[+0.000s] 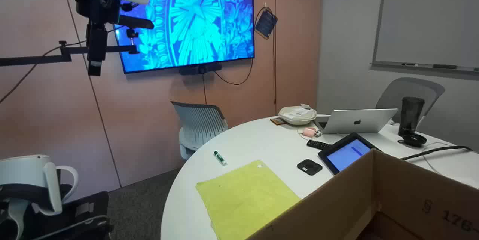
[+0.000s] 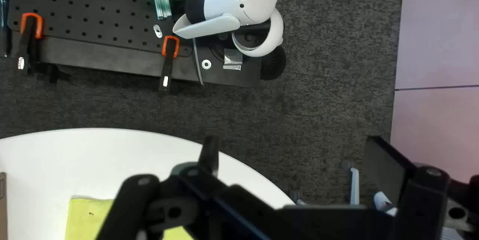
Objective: Put the marker on the towel, fold the towel, and then put the folded towel in the box
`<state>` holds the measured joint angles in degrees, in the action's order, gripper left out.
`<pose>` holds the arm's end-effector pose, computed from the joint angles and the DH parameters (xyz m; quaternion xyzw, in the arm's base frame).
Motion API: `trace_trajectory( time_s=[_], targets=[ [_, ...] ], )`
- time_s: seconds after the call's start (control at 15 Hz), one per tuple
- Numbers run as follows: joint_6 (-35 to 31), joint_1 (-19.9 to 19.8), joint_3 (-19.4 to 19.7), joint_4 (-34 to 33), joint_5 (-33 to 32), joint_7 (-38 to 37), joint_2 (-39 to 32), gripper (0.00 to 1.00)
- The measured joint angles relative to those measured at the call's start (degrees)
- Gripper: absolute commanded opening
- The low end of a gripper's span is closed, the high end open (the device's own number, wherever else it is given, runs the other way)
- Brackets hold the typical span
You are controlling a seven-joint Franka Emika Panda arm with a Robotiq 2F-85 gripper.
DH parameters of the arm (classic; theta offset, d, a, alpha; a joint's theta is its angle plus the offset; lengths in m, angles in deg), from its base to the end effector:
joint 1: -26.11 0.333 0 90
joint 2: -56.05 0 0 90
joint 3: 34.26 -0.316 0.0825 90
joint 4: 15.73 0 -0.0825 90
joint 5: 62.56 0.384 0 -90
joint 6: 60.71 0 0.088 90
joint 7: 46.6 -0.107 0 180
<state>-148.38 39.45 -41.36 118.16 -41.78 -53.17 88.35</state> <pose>0.3181 0.1669 0.5256 -0.9776 -0.0905 0.1503 0.1166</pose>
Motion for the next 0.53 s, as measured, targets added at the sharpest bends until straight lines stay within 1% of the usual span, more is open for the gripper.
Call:
trace_trajectory(
  time_s=[0.33, 0.53],
  targets=[
    [0.0, 0.0, 0.0, 1.6, 0.0, 0.0, -0.4, 1.0],
    [-0.1, -0.7, -0.6, 1.7, 0.0, 0.1, -0.5, 1.0]
  ],
)
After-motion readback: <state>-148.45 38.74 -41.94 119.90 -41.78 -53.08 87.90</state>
